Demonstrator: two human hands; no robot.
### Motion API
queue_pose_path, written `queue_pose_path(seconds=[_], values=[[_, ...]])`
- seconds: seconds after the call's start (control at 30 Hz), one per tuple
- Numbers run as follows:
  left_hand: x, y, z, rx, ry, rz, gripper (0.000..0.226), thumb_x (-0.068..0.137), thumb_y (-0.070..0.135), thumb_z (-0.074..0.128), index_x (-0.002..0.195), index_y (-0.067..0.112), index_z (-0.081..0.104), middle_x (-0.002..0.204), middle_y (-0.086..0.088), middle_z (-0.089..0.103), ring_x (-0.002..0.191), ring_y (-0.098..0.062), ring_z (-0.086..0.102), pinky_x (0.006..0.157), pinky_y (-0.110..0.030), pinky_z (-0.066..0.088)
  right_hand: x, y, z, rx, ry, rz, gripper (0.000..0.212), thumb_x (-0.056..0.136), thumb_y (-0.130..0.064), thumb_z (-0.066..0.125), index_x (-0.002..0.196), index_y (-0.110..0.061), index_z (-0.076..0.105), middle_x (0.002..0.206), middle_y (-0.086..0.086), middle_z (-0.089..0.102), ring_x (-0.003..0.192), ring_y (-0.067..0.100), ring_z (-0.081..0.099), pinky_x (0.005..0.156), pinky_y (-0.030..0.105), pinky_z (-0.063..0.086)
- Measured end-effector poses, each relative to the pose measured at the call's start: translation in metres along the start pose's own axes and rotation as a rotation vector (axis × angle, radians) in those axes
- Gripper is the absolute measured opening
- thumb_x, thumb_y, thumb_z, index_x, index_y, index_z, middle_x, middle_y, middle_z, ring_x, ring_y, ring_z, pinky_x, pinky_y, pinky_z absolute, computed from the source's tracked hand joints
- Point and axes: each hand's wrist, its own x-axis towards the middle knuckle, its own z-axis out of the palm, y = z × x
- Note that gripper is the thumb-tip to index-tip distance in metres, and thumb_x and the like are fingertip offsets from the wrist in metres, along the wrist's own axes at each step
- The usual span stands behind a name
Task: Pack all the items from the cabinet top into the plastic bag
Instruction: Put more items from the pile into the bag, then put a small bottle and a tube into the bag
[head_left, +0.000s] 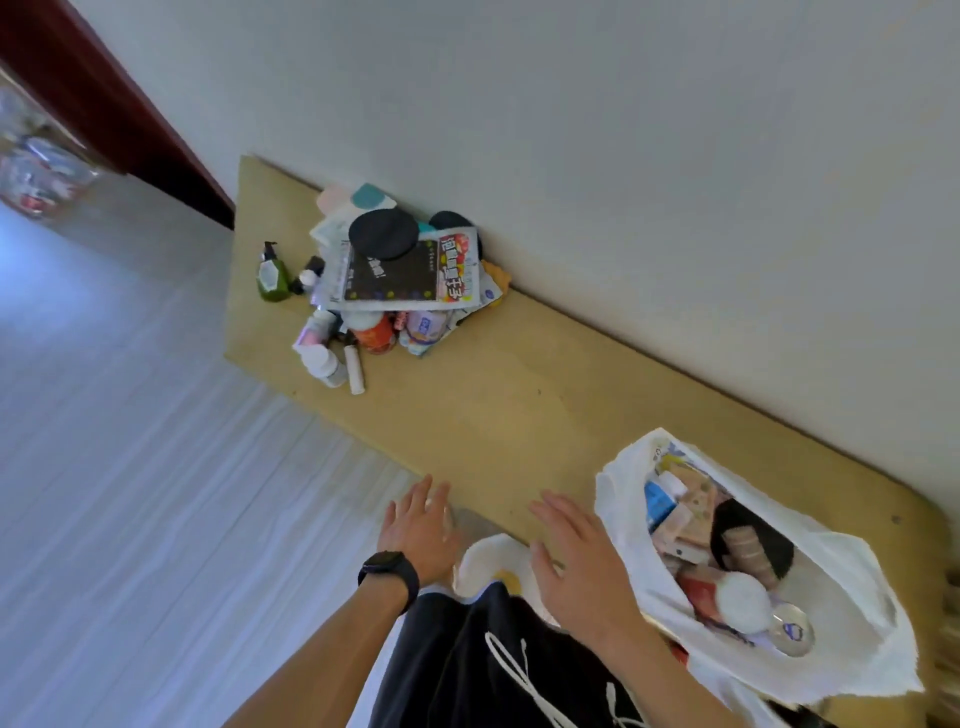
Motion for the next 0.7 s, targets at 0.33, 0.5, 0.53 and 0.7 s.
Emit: queue_pose_path(seconds=[0.33,0.5,0.53,0.7], values=[[0.062,-0.114,-0.052,-0.008,0.005,-0.120,0.072,0.097,0.051,0.038,0.156,0.032,0.000,0.164,0.001,-0.011,0.151,-0.023,-0.001,0.121,-0.050,0.004,0.171,-0.096,0.076,-0.301,-0.405,-0.280,0.050,0.093,-0.028,0.039,0.142,-0.023,0.050,0.145,0.002,0.050,0.134,0.022,0.042,0.110,0.037,0.039],[0.098,-0.141,-0.058,0.065,-0.016,-0.076,0.073,0.099,0.053,0.033,0.155,0.034,-0.011,0.162,0.006,-0.021,0.151,-0.019,-0.011,0.118,-0.056,-0.002,0.251,-0.142,0.102,-0.448,-0.530,-0.285,0.056,0.094,-0.022,0.043,0.149,-0.030,0.035,0.155,0.002,0.037,0.140,0.023,0.032,0.111,0.039,0.036],[0.102,-0.143,-0.057,0.063,-0.022,-0.068,0.074,0.099,0.052,0.032,0.154,0.034,-0.013,0.161,0.006,-0.023,0.150,-0.019,-0.013,0.118,-0.056,-0.003,0.262,-0.150,0.107,-0.488,-0.556,-0.296,0.058,0.094,-0.021,0.043,0.150,-0.032,0.033,0.155,0.004,0.035,0.139,0.025,0.033,0.110,0.041,0.038],[0.106,-0.147,-0.050,0.004,-0.021,-0.024,0.077,0.097,0.046,0.037,0.155,0.033,-0.011,0.161,0.006,-0.025,0.150,-0.018,-0.014,0.118,-0.056,0.000,0.303,-0.178,0.135,-0.685,-0.692,-0.316,0.060,0.092,-0.023,0.045,0.148,-0.036,0.026,0.150,0.009,0.034,0.131,0.033,0.040,0.099,0.046,0.044]])
